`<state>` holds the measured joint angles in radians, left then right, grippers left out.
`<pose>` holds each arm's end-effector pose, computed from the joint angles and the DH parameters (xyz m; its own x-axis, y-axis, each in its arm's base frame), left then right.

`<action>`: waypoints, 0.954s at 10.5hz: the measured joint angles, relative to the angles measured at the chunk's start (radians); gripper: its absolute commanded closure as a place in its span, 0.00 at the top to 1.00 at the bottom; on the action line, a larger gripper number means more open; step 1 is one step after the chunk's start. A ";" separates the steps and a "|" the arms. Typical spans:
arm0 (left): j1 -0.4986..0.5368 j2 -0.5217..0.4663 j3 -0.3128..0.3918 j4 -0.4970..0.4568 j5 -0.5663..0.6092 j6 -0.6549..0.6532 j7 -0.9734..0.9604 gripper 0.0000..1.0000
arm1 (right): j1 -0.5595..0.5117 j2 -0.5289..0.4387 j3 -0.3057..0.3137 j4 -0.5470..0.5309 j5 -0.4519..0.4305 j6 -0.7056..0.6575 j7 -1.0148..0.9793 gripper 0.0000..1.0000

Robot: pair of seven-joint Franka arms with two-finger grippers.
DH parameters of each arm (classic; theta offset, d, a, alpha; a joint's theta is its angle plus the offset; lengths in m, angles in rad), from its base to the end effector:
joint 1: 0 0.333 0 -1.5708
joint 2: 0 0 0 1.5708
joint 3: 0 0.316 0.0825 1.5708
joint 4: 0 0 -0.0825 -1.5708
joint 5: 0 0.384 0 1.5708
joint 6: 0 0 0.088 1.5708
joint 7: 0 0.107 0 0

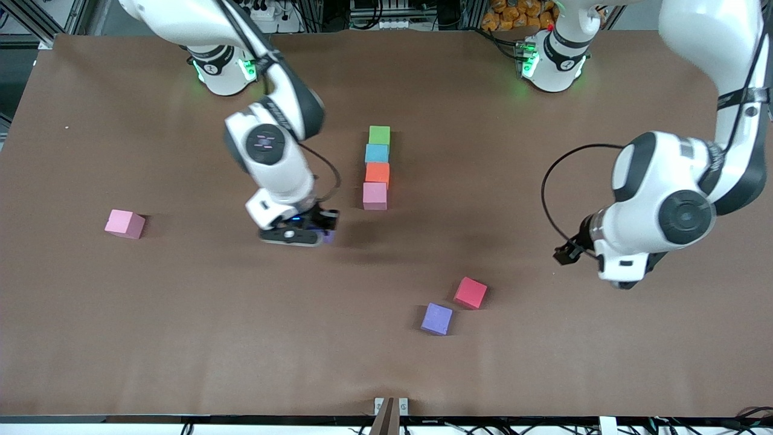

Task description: Arrange blocks into number 1

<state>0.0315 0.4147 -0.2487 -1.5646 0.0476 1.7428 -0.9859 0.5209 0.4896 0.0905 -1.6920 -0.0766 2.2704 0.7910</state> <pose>0.6374 -0.1165 0.3943 0.7023 0.6916 -0.1685 0.6743 -0.7222 -0.1541 0.5622 0.3835 0.3228 0.9861 -0.1465 0.0783 -0.1428 -0.9885 -0.0503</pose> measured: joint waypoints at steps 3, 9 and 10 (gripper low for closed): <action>0.031 -0.248 -0.014 -0.278 -0.048 0.020 0.042 1.00 | 0.084 0.123 -0.012 0.108 -0.003 0.012 0.063 0.00; -0.069 -0.452 0.048 -0.332 -0.066 0.052 0.325 1.00 | 0.136 0.185 -0.015 0.125 -0.014 0.037 0.080 0.00; -0.075 -0.461 0.050 -0.308 -0.066 0.053 0.397 1.00 | 0.147 0.193 -0.015 0.125 -0.026 0.037 0.080 0.00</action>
<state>-0.0439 -0.0461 -0.1986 -1.8728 -0.0184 1.7958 -0.5893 0.6675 0.6827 0.0757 -1.5670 -0.1026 2.3078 0.8713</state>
